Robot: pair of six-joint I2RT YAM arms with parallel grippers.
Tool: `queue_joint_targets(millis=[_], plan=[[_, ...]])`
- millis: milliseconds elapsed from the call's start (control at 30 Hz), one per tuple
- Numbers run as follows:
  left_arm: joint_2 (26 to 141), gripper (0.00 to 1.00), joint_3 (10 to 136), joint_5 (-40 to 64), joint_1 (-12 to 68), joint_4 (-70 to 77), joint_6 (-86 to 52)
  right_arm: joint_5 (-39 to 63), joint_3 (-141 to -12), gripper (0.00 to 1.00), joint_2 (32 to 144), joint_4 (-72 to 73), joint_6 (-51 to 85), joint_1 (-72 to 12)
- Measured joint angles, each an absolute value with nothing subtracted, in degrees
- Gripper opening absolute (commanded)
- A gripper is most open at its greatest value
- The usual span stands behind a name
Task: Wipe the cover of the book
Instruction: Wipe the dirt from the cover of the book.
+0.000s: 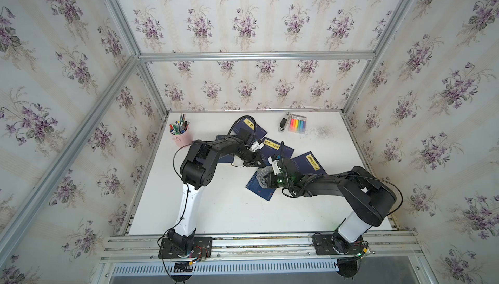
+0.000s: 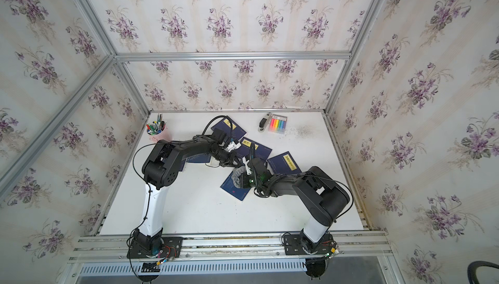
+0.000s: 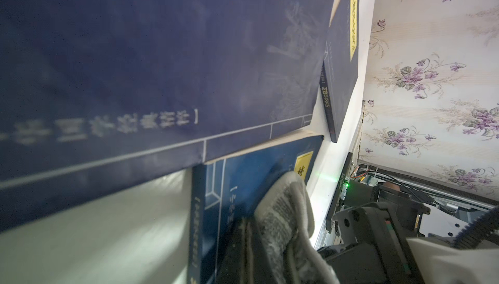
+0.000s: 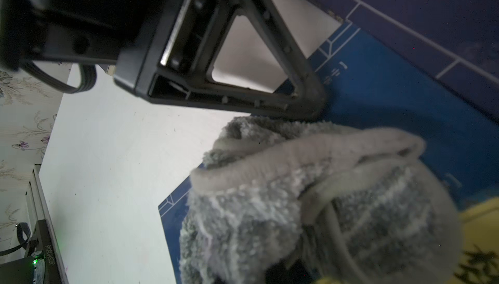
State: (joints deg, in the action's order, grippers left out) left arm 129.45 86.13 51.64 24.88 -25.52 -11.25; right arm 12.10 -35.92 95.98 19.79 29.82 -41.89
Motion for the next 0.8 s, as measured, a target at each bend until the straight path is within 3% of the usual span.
queue_joint_targets(millis=[367, 800], plan=[[129.47, 0.00, 86.13, 51.66, 24.88, -25.54, -11.25, 8.73, -36.42, 0.00, 95.26, 18.22, 28.08, -51.64], [129.51, 0.00, 86.15, 51.66, 24.88, -25.54, -11.25, 12.73, -36.97, 0.00, 97.54, 20.95, 28.36, -40.95]])
